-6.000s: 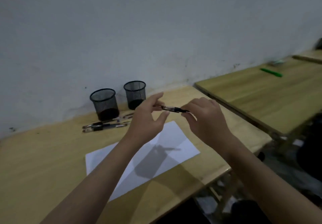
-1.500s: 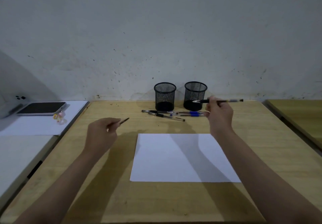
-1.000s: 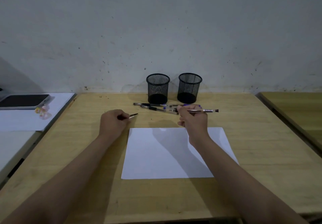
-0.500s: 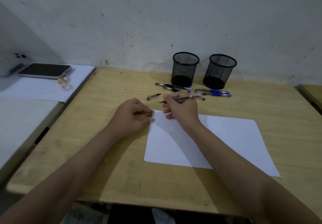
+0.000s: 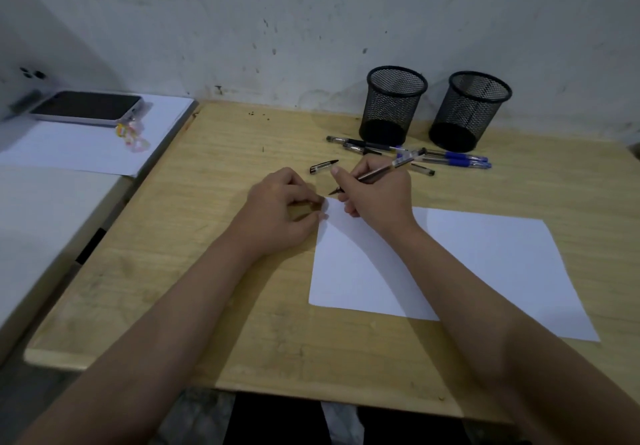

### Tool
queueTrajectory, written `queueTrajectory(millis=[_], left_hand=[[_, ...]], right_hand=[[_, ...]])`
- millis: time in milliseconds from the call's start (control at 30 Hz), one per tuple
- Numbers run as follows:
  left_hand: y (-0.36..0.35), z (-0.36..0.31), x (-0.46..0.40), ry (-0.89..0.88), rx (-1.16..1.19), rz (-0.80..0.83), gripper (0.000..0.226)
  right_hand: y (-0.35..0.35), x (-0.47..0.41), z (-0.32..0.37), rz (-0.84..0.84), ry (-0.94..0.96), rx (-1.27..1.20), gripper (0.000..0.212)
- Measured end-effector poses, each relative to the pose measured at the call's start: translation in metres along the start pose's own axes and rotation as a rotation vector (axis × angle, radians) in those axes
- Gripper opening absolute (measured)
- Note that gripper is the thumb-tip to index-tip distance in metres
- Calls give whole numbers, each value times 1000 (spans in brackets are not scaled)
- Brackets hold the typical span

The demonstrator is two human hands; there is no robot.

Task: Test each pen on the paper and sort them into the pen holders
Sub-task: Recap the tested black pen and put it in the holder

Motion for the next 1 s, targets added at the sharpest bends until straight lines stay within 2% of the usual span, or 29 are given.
queueTrajectory(millis=[167,533,733,867,1000], left_hand=[[1,1,-3,12,-1,-9,27],[6,5,-3,7,-113,86,49],[8,5,0,47,-168,96,49],[7,4,2,156,-151,156,35],[6,4,2,193,-136,213,35]], right_hand=[[-2,-3,-1,12,17,-15,32],[-6,-9,-6,-22,106,76,31],[-6,-9,-6,-16,125,116,25],[-7,-10,-7,-19,126,115,26],[-7,-11,-7,-16,132,124,25]])
Point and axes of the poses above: each hand's wrist, its own x-axis away from the middle knuckle, its own y-axis out of the back of the hand, z = x × y, the point moved 4 cm from there along -x, towards the middle knuckle, and after that the axes turned 15 degrees about -y, right-handed, at the moved point
